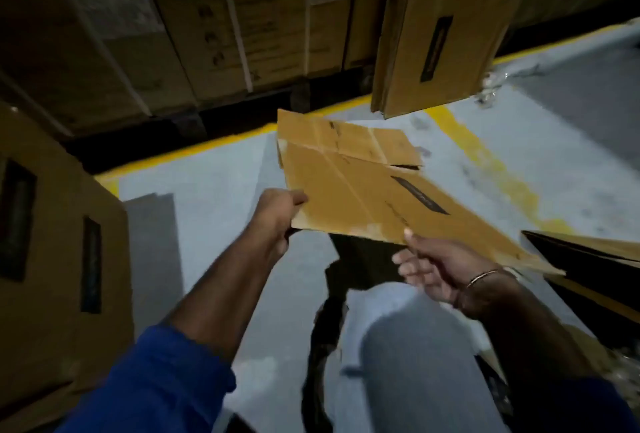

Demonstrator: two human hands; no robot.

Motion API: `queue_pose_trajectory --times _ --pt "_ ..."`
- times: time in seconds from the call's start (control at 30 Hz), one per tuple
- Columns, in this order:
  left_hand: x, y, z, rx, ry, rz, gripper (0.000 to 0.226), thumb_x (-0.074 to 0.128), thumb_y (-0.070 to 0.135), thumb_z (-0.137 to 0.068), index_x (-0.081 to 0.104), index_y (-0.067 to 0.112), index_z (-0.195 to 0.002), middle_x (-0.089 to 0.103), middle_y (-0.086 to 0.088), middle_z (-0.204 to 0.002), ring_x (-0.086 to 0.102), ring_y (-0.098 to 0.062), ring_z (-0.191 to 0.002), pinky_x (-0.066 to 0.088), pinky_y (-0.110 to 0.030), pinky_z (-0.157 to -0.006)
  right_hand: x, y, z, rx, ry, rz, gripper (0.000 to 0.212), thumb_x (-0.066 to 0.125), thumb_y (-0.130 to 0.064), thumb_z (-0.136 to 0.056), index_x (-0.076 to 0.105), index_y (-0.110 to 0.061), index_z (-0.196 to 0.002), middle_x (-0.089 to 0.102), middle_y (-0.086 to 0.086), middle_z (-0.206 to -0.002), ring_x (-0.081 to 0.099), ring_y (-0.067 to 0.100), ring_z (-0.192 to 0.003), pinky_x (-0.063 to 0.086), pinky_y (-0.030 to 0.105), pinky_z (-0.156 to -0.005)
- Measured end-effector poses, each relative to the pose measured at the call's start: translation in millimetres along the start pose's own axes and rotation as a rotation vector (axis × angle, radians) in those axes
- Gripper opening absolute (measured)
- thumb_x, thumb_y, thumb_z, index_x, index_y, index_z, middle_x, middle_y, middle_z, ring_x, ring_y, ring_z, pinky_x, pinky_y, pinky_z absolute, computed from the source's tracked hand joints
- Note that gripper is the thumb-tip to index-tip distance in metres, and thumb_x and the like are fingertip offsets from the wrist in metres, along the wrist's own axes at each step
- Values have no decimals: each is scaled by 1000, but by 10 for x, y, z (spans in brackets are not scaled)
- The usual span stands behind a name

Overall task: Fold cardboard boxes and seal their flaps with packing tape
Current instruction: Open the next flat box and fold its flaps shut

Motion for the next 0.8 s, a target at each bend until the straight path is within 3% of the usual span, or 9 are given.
queue_pose_trajectory --times 0.07,0.13,0.2,0.27,0.37,0.5,0.63,0.7,0.8 --pt "-195 328 134 180 10 -114 13 73 14 -86 71 2 -87 76 -18 -94 72 -34 -84 60 -54 -83 90 -421 277 -184 22 201 41 69 -42 -88 69 -2 -82 63 10 -61 57 17 -46 46 19 -44" --pt "-433 628 342 366 39 -249 25 77 20 -82 62 12 -64 67 -5 -66 67 -22 -66 60 -49 -73 353 -841 525 -433 48 332 33 69 -34 -95 65 -6 -79 62 11 -64 55 19 -53 46 23 -51" --pt "-655 868 649 508 60 -375 29 73 20 -89 64 10 -63 65 3 -57 64 -17 -53 52 -33 -57 797 -1144 716 -661 15 431 27 70 -34 -96 66 -11 -81 68 8 -74 61 22 -66 50 32 -63" --pt "-866 1020 965 599 66 -486 26 69 30 -86 71 10 -70 70 -4 -63 66 -25 -56 51 -37 -54 1318 -1259 791 -762 -45 569 24 73 -46 -92 72 -21 -89 74 2 -88 69 20 -83 55 37 -76" --pt "-1154 1062 1378 726 90 -730 34 64 35 -90 68 10 -67 63 -10 -60 60 -29 -55 50 -45 -52 2023 -1232 812 -770 -117 687 42 69 -67 -84 71 -32 -107 71 -11 -104 66 12 -100 58 43 -89" --pt "-1566 856 1837 802 207 -939 35 60 28 -99 60 20 -64 55 1 -55 52 -17 -51 39 -38 -50 2593 -922 751 -719 -94 788 52 64 -74 -84 55 -28 -104 62 -9 -96 62 15 -91 51 34 -70" --pt "-1850 287 1937 838 261 -1030 34 55 31 -95 48 25 -62 49 7 -52 50 -13 -48 31 -33 -45 2771 -428 586 -527 -255 671 72 69 -79 -76 53 -27 -124 57 -13 -106 63 16 -105 62 46 -83" --pt "-1834 25 1863 847 230 -1086 35 54 34 -90 35 27 -61 45 4 -50 48 -14 -45 29 -35 -45 2778 -318 455 -463 -248 607 83 70 -80 -73 56 -22 -129 63 -6 -115 66 17 -106 65 45 -74" --pt "-1802 -186 1710 834 209 -1058 38 49 41 -93 30 29 -63 45 2 -54 49 -19 -48 36 -40 -47 2776 -308 276 -519 -139 652 56 74 -55 -86 59 -13 -120 68 7 -110 70 25 -98 65 50 -72"
Point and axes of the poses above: each hand's wrist, its own z-axis away from the middle knuckle, its own x-axis out of the palm, y = z × x, the point moved 6 cm from there along -z, towards the middle knuckle
